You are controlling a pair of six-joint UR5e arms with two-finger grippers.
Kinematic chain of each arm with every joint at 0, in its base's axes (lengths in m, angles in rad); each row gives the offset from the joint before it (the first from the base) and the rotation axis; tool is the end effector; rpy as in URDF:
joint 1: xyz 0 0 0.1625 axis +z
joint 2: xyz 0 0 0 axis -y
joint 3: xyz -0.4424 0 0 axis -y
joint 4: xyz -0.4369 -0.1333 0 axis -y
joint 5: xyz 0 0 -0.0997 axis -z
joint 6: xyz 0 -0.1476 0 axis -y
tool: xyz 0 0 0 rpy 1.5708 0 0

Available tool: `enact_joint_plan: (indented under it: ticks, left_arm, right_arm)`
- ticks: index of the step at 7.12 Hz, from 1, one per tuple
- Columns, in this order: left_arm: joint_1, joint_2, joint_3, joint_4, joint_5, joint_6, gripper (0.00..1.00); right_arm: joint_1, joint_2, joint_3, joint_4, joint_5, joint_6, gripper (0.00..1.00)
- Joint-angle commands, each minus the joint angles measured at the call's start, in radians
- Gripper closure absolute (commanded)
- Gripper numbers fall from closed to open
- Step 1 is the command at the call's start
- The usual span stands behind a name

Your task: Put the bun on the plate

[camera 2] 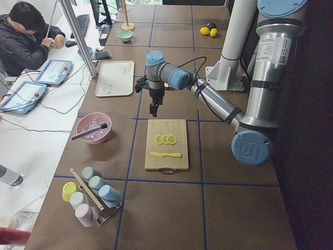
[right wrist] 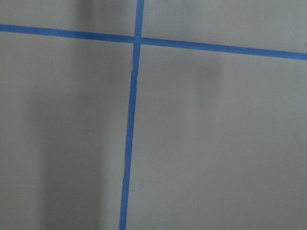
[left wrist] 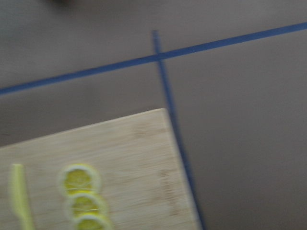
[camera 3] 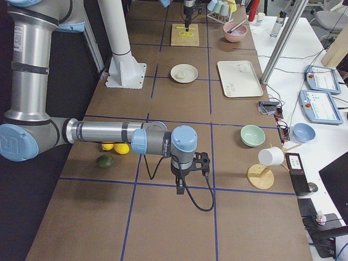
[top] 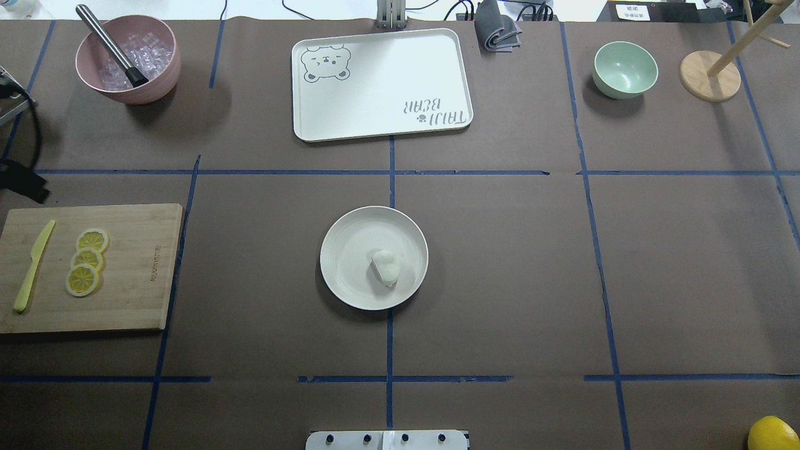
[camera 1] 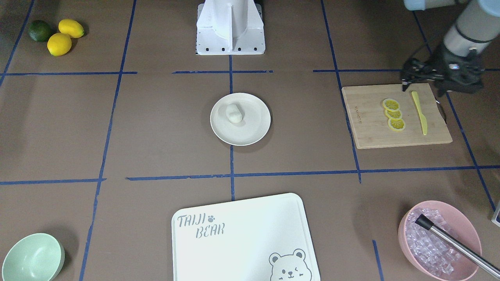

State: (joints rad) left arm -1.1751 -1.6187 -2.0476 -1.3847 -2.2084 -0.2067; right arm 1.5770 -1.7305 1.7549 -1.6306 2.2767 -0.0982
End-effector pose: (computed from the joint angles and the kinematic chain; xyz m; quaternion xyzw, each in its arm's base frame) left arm 0.1634 -0.5091 0.4643 0.0612 0.3425 0.1409 0.9269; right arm 0.0404 -0.4618 0.7044 0.0014 -0.3460 -0.0370 0.9375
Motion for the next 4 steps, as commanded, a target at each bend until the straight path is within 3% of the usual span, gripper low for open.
enact_joint_plan:
  ticks: [1,3,4]
  left_arm:
    - [-0.263,0.033,0.203,0.027,-0.101,0.398,0.00]
    - [-0.400,0.066,0.338,0.015,-0.162,0.432,0.00]
    - [-0.415,0.103,0.325,0.004,-0.162,0.432,0.00]
  right_arm:
    - [0.000,-0.001,0.000,0.000,0.001,0.000,0.00]
    - [0.000,0.000,0.000,0.000,0.001,0.001,0.00]
    - [0.000,-0.003,0.000,0.000,0.001,0.002,0.00]
